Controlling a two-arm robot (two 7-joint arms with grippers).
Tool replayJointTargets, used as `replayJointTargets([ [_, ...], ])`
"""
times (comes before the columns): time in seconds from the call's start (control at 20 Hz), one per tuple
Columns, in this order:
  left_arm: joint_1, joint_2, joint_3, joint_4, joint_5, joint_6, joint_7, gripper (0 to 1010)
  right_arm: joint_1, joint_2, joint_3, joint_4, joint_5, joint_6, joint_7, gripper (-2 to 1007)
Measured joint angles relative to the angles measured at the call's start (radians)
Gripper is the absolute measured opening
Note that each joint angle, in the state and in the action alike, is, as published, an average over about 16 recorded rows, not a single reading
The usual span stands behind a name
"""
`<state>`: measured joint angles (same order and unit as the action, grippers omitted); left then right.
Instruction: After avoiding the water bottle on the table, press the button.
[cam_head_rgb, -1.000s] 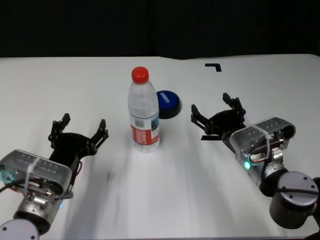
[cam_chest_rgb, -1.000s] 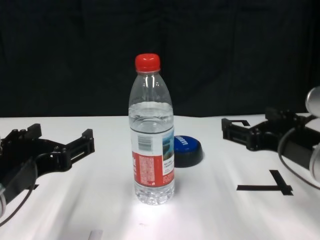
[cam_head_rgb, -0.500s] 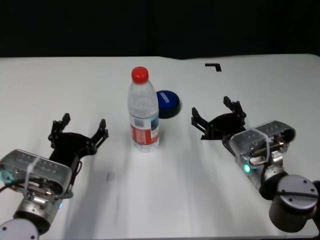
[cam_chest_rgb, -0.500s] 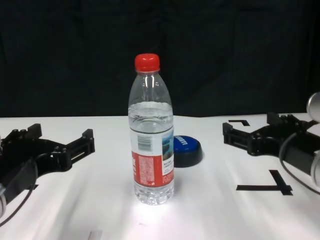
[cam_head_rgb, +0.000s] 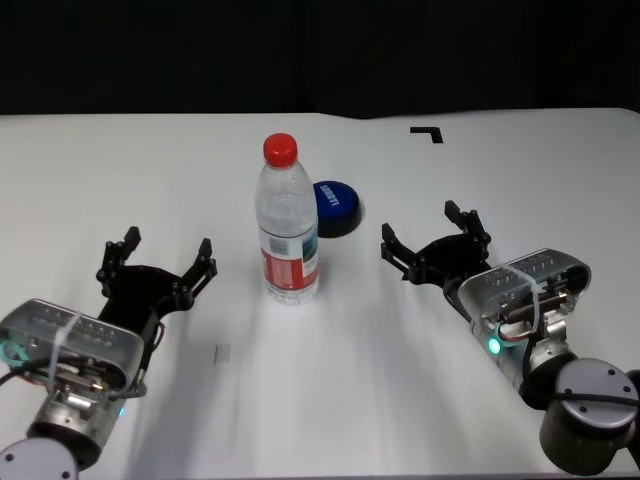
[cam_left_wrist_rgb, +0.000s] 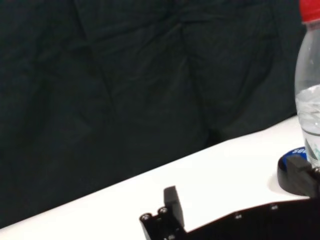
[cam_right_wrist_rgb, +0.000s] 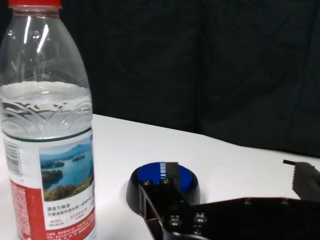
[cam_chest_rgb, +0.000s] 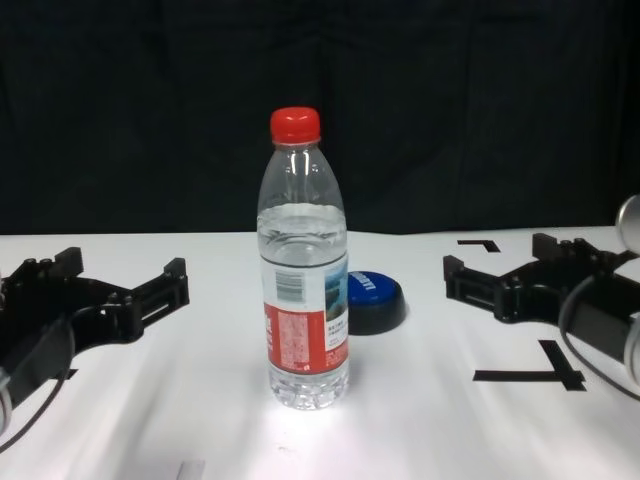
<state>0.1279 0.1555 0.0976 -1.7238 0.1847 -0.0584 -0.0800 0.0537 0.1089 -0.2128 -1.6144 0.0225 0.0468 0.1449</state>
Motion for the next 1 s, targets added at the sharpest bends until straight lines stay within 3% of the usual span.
replayJointTargets([
  [1.0,0.000,0.000,0.000,0.000,0.000,0.000,0.000,1003,-0.042,0.021,-0.019,-0.059,0.019,0.018,0.029,1003],
])
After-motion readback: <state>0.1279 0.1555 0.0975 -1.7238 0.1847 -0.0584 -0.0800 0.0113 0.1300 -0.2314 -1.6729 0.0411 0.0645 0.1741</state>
